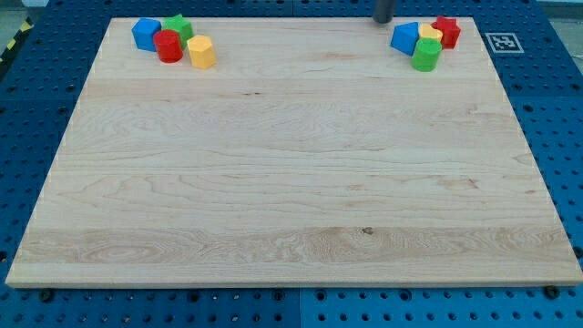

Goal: Move the red star to the bottom right of green circle

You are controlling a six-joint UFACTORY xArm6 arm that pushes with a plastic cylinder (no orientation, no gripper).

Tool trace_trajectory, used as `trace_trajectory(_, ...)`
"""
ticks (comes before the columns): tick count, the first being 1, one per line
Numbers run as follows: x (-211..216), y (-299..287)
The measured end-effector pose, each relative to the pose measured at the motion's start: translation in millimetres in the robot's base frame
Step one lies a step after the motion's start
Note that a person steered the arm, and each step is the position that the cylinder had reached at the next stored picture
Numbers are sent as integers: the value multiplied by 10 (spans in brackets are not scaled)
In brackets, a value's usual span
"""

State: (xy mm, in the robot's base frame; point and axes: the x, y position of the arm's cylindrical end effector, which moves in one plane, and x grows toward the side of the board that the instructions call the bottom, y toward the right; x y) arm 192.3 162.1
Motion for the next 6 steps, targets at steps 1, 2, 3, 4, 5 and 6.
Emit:
trace_trajectory(1, 0, 319)
trace_trajectory(2, 2, 326)
trace_trajectory(3, 151, 574)
trace_trajectory(4, 351, 837)
trace_trajectory(5, 463, 895)
trace_trajectory(6, 511, 895)
